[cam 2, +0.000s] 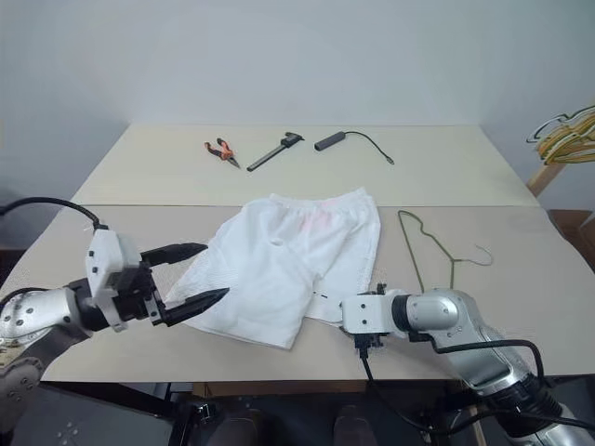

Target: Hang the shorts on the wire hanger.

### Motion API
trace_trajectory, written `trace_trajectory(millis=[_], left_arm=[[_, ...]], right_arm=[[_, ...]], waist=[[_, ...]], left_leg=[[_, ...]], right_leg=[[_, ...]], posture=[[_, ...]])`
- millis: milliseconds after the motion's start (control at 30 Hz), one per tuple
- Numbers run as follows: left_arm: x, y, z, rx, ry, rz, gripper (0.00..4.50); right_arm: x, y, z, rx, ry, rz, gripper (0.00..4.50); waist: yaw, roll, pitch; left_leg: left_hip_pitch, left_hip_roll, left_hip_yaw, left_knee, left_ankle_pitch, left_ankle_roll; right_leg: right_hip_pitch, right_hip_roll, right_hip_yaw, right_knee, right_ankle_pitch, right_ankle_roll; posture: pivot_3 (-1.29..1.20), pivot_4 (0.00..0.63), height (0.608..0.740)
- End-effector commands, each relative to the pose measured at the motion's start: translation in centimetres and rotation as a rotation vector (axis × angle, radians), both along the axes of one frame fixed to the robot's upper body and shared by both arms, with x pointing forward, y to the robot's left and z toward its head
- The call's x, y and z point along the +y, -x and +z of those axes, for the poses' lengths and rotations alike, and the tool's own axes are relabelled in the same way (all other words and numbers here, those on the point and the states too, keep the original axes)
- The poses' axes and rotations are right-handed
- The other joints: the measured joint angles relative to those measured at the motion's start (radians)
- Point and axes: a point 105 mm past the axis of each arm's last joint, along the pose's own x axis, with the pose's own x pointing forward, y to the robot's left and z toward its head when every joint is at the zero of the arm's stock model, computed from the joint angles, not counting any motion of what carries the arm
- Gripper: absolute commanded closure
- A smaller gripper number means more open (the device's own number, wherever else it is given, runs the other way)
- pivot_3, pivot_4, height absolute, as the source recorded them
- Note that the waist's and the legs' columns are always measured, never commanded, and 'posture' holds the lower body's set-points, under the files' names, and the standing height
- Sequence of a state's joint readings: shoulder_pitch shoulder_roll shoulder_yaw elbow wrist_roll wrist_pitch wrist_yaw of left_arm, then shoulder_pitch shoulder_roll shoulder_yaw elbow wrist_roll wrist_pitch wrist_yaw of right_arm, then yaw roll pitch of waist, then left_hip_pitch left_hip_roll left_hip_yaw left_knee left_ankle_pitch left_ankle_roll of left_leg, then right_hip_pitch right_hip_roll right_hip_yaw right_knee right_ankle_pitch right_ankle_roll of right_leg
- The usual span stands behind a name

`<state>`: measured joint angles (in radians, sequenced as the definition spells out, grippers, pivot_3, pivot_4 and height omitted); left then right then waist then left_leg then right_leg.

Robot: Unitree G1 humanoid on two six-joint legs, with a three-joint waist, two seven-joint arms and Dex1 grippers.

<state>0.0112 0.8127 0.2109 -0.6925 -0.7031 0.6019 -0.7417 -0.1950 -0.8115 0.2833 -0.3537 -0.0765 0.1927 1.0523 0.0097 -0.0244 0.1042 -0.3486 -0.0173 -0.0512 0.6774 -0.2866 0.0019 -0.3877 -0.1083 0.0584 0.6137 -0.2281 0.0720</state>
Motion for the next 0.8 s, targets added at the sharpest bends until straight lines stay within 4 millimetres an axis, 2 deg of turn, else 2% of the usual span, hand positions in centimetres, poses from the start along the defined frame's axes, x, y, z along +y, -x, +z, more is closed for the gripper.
trace_trajectory(millis=[33, 100, 133, 200, 300, 400, 533, 700, 800], left_arm=[[-2.1, 0.5, -1.4, 0.062, -0.067, -0.087, 0.00], [-3.3, 0.4, -2.8, 0.187, -0.077, -0.112, 0.00], [-3.8, 0.2, -3.3, 0.222, -0.074, -0.114, 0.00], [-4.6, -0.3, -4.5, 0.336, -0.103, -0.093, 0.00], [-5.0, -0.4, -7.1, 0.425, -0.322, -0.067, 0.00], [-5.7, -0.7, -8.3, 0.505, -0.346, -0.056, 0.00], [-7.2, -1.2, -9.3, 0.549, -0.376, -0.065, 0.00], [-8.3, -1.6, -10.2, 0.583, -0.396, -0.048, 0.00], [-8.1, -1.3, -10.9, 0.583, -0.441, -0.032, 0.59]], right_arm=[[0.4, 0.3, 2.0, 0.013, -0.078, -0.001, 0.71], [-0.4, 0.4, 2.3, 0.037, -0.063, -0.022, 0.07], [-0.8, 0.6, 2.5, 0.052, -0.053, -0.011, 0.03], [-1.4, 1.0, 3.2, 0.071, -0.065, -0.014, 0.03], [-1.9, 1.1, 4.4, 0.066, -0.102, -0.030, 0.03], [-2.1, 1.4, 5.4, 0.045, -0.144, -0.025, 0.03], [-2.1, 2.3, 6.3, 0.043, -0.181, 0.021, 0.03], [-2.1, 2.6, 6.5, 0.041, -0.186, 0.024, 0.03], [-2.1, 2.7, 6.5, 0.038, -0.187, 0.018, 0.00]], waist=[[0.002, 0.000, 0.000], [0.003, 0.000, 0.000], [0.002, 0.000, 0.000], [0.000, 0.000, 0.000], [-0.006, 0.000, 0.000], [-0.027, 0.000, 0.000], [-0.031, 0.000, 0.000], [-0.033, 0.000, 0.000], [-0.034, 0.000, 0.000]], left_leg=[[0.000, 0.000, 0.000, 0.000, 0.000, 0.000], [0.000, 0.000, 0.000, 0.000, 0.000, 0.000], [-0.001, 0.000, 0.000, 0.001, 0.000, 0.000], [-0.002, 0.000, 0.000, 0.001, 0.000, 0.000], [-0.002, 0.000, -0.002, 0.001, 0.000, 0.000], [-0.003, 0.000, -0.002, 0.001, 0.000, 0.000], [-0.004, 0.000, -0.002, 0.001, 0.000, 0.000], [-0.004, 0.000, -0.002, 0.001, 0.000, 0.000], [-0.004, 0.000, -0.002, 0.001, 0.000, 0.000]], right_leg=[[0.000, 0.000, 0.000, 0.000, 0.000, 0.000], [0.000, 0.000, 0.000, 0.000, 0.000, 0.000], [0.000, 0.000, 0.000, 0.000, 0.000, 0.000], [0.000, 0.000, 0.000, 0.000, 0.000, 0.001], [-0.001, 0.000, -0.001, 0.000, 0.000, 0.001], [-0.001, 0.000, -0.001, -0.001, 0.000, 0.001], [-0.001, 0.000, -0.001, -0.001, -0.001, 0.002], [-0.001, 0.000, -0.001, -0.001, -0.001, 0.002], [-0.001, 0.000, -0.001, -0.001, -0.001, 0.002]], posture=[[0.03, 0.077, 0.740], [0.02, 0.076, 0.740], [0.01, 0.074, 0.740], [0.00, 0.072, 0.740], [-0.04, 0.071, 0.740], [-0.05, 0.068, 0.740], [-0.07, 0.065, 0.740], [-0.09, 0.065, 0.740], [-0.09, 0.069, 0.740]])
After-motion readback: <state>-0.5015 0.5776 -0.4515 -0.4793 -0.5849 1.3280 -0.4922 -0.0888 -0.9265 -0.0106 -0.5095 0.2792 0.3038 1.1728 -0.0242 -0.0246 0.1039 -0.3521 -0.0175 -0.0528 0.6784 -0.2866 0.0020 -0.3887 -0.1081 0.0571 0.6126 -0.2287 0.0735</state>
